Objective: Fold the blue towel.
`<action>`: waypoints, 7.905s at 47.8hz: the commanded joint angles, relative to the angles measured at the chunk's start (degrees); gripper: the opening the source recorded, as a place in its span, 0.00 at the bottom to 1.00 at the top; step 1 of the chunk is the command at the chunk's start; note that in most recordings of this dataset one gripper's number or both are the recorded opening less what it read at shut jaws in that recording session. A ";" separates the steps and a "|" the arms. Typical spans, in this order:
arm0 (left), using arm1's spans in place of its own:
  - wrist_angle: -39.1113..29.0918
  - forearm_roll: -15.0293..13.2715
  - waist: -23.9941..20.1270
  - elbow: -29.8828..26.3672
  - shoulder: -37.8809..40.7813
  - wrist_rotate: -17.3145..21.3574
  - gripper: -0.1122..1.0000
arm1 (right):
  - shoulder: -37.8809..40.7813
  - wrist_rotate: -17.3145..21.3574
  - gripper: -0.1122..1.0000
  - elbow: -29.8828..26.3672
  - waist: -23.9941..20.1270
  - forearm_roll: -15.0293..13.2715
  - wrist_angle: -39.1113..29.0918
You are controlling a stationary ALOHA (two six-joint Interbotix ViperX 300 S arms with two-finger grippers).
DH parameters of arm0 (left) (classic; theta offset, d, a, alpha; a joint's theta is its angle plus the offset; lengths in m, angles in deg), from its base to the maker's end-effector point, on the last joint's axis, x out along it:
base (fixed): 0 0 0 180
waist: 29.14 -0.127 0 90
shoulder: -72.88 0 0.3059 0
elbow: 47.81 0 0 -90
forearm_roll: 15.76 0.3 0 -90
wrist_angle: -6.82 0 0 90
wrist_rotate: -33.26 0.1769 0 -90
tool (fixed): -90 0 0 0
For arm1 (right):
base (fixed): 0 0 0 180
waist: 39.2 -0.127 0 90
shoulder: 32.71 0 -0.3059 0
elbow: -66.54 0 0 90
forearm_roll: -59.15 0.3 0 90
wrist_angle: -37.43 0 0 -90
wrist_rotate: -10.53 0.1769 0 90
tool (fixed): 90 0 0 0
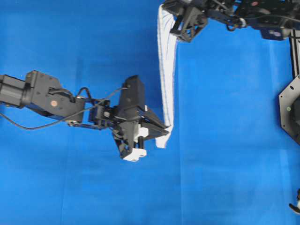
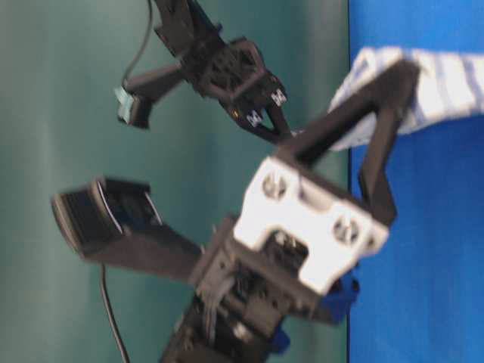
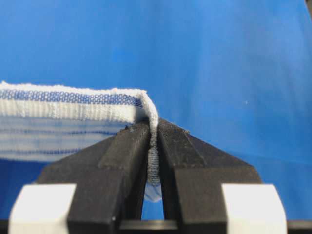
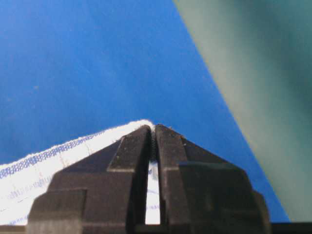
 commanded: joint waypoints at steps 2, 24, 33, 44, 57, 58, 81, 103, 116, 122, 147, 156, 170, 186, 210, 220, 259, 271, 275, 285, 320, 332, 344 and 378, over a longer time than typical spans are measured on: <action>3.16 -0.09 0.35 2.81 -3.52 -1.41 0.14 | 1.05 0.00 0.14 -3.60 -0.53 -0.18 0.09; 5.80 -0.09 0.97 6.94 -4.75 -2.37 0.17 | 7.21 0.00 0.14 -9.23 -1.76 -0.70 -1.85; 5.80 -0.09 0.70 6.94 -4.57 -2.37 0.42 | 7.91 0.00 0.14 -9.32 -2.11 -0.88 -1.85; 5.63 -0.09 0.70 6.94 -4.75 -2.29 0.54 | 8.61 0.00 0.51 -9.58 -2.99 -2.20 -1.49; 2.20 0.18 0.53 7.82 -8.53 -1.23 0.61 | 7.82 0.00 0.87 -9.14 -3.34 -3.34 -1.85; 1.58 0.18 0.44 8.00 -9.14 -1.23 0.62 | 7.56 0.00 0.86 -8.96 -3.34 -3.34 -1.85; -4.13 0.44 -5.71 15.03 -22.41 6.06 0.62 | -5.36 1.32 0.85 1.32 -3.16 -2.99 -1.67; -6.77 0.44 -15.03 18.28 -25.93 12.83 0.62 | -12.92 2.64 0.85 11.60 -5.27 0.26 -1.41; -7.21 0.44 -17.14 19.78 -26.89 14.06 0.62 | -14.94 2.64 0.85 14.50 -8.17 1.67 -1.41; -7.21 0.44 -17.14 19.86 -26.89 14.06 0.62 | -14.85 2.64 0.85 14.50 -8.26 1.76 -1.41; -6.06 1.05 -23.12 17.23 -22.50 14.50 0.62 | -12.57 2.55 0.85 12.83 -4.92 1.58 1.32; -4.57 1.14 -27.60 13.89 -16.35 19.07 0.62 | -8.00 2.46 0.85 10.20 -1.93 1.58 2.55; 0.79 1.05 -34.10 8.53 -4.75 23.20 0.64 | 1.41 2.55 0.85 5.71 0.44 1.67 5.10; 4.66 1.14 -37.44 4.48 5.80 23.55 0.64 | 9.14 2.64 0.85 4.04 1.49 3.16 8.61; 5.36 1.05 -37.18 4.13 9.32 23.64 0.27 | 11.25 2.55 0.31 3.78 1.14 3.78 9.23; 5.36 1.05 -36.91 4.13 9.14 23.82 0.15 | 11.25 2.46 0.15 3.69 0.97 3.69 9.49; 0.97 1.05 -28.74 11.34 -7.38 23.73 0.15 | -1.41 2.72 0.16 9.05 -5.45 4.66 7.21; 0.62 0.88 -21.62 15.12 -11.87 22.68 0.15 | -6.24 2.72 0.15 13.54 -13.54 8.96 7.29; 0.62 0.79 -18.90 15.91 -12.22 22.06 0.15 | -7.12 2.72 0.15 14.77 -16.35 10.55 7.47; 0.62 0.62 -11.78 16.61 -12.13 18.81 0.15 | -7.65 2.72 0.15 16.17 -22.32 14.41 7.47; 0.97 0.53 0.79 16.17 -9.58 15.21 0.15 | -6.77 2.64 0.15 15.82 -34.19 19.86 7.21; 1.05 0.53 0.79 16.17 -8.70 15.21 0.15 | -6.24 2.55 0.16 15.56 -34.63 19.86 7.21; 1.14 0.35 0.79 16.44 -7.12 15.12 0.15 | -2.99 2.64 0.28 14.50 -35.86 20.39 7.12; -7.12 0.44 2.20 16.88 -16.52 16.08 0.75 | -12.22 -0.18 0.90 15.38 -37.27 18.81 4.39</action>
